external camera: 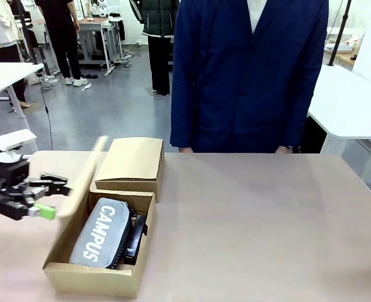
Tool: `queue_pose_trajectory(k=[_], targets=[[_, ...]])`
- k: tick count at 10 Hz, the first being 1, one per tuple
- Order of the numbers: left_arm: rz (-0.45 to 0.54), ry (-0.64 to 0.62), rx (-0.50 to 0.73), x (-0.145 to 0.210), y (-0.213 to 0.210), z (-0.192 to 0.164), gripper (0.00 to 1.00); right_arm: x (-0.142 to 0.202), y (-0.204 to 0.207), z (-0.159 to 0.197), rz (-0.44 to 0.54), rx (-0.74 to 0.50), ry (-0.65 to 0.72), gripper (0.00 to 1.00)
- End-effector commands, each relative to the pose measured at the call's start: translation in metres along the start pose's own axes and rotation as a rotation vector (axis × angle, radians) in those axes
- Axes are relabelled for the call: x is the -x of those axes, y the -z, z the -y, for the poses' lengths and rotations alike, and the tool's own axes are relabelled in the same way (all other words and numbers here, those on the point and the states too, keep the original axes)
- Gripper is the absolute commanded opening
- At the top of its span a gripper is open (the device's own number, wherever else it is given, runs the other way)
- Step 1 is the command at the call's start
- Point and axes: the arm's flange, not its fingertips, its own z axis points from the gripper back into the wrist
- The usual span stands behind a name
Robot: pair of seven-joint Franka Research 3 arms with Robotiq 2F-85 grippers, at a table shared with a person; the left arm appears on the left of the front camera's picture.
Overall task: Place items inside the box.
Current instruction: Close the lid of the Mailer Box closest to the robot.
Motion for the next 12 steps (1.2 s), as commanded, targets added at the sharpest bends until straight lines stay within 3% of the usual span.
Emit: queue_pose_trajectory(k=[1, 3, 7, 10, 12], targets=[[0.006, 0.022, -0.062, 0.005, 0.048, 0.012, 1.00, 0.002, -0.003, 0.000, -0.014, 0.005, -0.026, 1.00], [-0.005, 0.088, -0.024, 0.016, 0.081, 0.026, 1.00, 0.002, -0.003, 0.000, -0.014, 0.005, -0.026, 1.00], [-0.037, 0.217, -0.013, 0.042, 0.104, 0.047, 1.00, 0.002, -0.003, 0.000, -0.014, 0.005, -0.026, 1.00], [-0.032, 0.365, -0.089, 0.063, 0.111, 0.057, 1.00, 0.002, -0.003, 0.000, -0.014, 0.005, -0.026, 1.00], [-0.059, 0.377, -0.105, 0.069, 0.113, 0.056, 1.00, 0.002, -0.003, 0.000, -0.014, 0.005, -0.026, 1.00]])
